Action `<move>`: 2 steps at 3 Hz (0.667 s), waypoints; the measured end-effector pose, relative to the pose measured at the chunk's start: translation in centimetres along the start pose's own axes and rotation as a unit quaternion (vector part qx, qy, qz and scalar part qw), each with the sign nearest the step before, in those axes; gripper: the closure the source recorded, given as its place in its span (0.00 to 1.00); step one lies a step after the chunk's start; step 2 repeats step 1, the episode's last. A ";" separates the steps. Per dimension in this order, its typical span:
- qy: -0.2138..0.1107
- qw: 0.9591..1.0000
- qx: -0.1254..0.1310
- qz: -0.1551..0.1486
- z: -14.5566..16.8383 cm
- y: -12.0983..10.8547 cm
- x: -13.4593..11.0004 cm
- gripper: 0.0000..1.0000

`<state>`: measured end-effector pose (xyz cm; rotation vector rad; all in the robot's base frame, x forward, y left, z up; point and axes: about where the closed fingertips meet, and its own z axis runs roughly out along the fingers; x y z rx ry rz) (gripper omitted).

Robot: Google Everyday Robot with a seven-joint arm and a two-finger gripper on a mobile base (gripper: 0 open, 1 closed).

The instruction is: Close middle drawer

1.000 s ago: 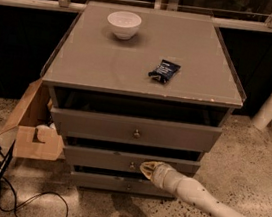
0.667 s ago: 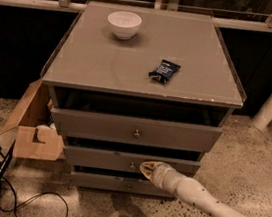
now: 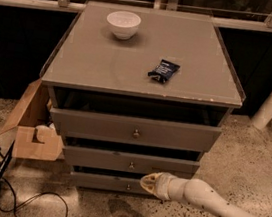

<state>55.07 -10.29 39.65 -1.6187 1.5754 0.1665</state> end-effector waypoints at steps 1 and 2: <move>-0.009 0.996 -0.084 0.028 -3.3 6.2 0.0 1.00; -0.009 0.996 -0.084 0.028 -3.3 6.2 0.0 1.00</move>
Offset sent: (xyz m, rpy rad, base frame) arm 0.0000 0.0000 0.0000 0.0000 0.0000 0.0000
